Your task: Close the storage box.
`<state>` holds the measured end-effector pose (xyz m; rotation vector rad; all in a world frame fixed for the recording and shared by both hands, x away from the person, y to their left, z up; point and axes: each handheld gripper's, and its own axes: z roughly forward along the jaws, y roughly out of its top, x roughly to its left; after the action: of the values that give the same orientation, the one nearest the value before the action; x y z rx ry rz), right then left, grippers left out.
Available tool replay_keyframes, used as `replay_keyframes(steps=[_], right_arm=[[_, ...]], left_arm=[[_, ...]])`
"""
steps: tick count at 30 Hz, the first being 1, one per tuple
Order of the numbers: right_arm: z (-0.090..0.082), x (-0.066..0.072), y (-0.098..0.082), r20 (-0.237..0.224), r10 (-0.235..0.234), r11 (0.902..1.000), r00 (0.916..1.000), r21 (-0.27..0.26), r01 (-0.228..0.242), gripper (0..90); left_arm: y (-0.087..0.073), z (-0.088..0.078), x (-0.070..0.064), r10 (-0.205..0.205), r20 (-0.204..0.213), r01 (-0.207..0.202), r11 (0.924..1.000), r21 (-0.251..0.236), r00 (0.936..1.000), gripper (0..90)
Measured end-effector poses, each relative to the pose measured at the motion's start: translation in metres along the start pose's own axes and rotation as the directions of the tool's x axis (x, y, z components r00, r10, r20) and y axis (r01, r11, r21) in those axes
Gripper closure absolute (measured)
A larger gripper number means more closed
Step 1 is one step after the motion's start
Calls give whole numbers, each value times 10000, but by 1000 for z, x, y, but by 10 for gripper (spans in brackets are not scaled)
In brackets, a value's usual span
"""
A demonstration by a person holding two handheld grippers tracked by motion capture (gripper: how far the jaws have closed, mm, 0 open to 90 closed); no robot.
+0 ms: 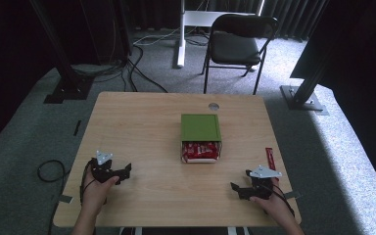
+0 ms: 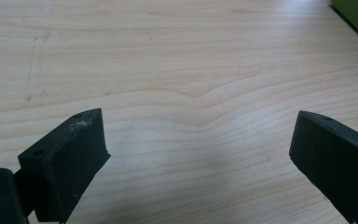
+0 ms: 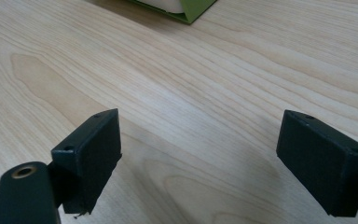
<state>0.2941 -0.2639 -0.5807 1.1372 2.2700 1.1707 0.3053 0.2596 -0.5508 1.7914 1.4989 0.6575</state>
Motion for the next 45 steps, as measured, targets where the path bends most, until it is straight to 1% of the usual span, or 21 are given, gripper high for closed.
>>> replay_keyframes(steps=[3, 5, 7, 8, 10, 13, 14, 15, 20, 23, 25, 30, 34, 38, 39, 41, 43, 45], right_arm=[[3, 1, 1, 252, -312, 9988, 9992, 388, 302, 136], [5, 3, 2, 238, -552, 9968, 9982, 592, 537, 137], [7, 5, 2, 217, -625, 9947, 9978, 833, 605, 131], [7, 5, 2, 204, -633, 9945, 9978, 850, 614, 130], [7, 5, 2, 193, -622, 9945, 9979, 854, 603, 130], [7, 5, 2, 125, -680, 9941, 9976, 859, 666, 129], [7, 5, 2, 124, -674, 9941, 9976, 862, 661, 129], [7, 5, 2, 121, -680, 9941, 9976, 858, 667, 129], [7, 5, 2, 123, -681, 9941, 9976, 859, 668, 129], [7, 5, 2, 124, -685, 9940, 9976, 859, 672, 129], [7, 5, 2, 125, -679, 9941, 9976, 860, 666, 129], [7, 5, 2, 123, -677, 9941, 9976, 859, 664, 129], [7, 5, 2, 127, -682, 9941, 9976, 858, 668, 129], [7, 5, 2, 129, -682, 9941, 9976, 859, 669, 129], [7, 5, 2, 126, -680, 9941, 9976, 857, 667, 129], [7, 5, 2, 127, -671, 9941, 9977, 861, 658, 129], [7, 5, 2, 127, -684, 9940, 9976, 861, 671, 129], [7, 5, 2, 126, -681, 9941, 9976, 860, 667, 129]], left_arm=[[-3, -1, 4, -98, -103, 98, 9999, 32, 9999, 50], [-5, -2, 6, -126, -165, 127, 9999, 62, 9998, 50], [-7, -3, 9, -235, -268, 237, 9997, 55, 9994, 49], [-8, -4, 10, -200, -322, 204, 9997, 117, 9993, 49], [-9, -4, 11, -326, -360, 331, 9994, 136, 9988, 49], [-12, -5, 13, -335, -375, 344, 9992, 216, 9987, 49], [-14, -6, 14, -434, -362, 442, 9988, 204, 9984, 50], [-15, -6, 14, -437, -368, 446, 9987, 243, 9984, 49], [-19, -8, 19, -545, -550, 561, 9981, 270, 9970, 49], [-22, -9, 24, -621, -755, 649, 9973, 349, 9952, 49], [-25, -9, 26, -777, -861, 807, 9962, 321, 9933, 49], [-30, -11, 30, -903, -793, 937, 9947, 414, 9928, 50], [-35, -11, 34, -945, -953, 997, 9937, 519, 9910, 49], [-36, -11, 36, -1003, -1094, 1063, 9931, 500, 9889, 50], [-36, -12, 36, -987, -1069, 1046, 9932, 511, 9894, 50], [-36, -11, 36, -927, -1154, 995, 9935, 546, 9890, 50], [-36, -11, 35, -754, -1209, 838, 9943, 656, 9898, 50], [-36, -10, 33, -465, -1278, 572, 9950, 814, 9907, 47]])
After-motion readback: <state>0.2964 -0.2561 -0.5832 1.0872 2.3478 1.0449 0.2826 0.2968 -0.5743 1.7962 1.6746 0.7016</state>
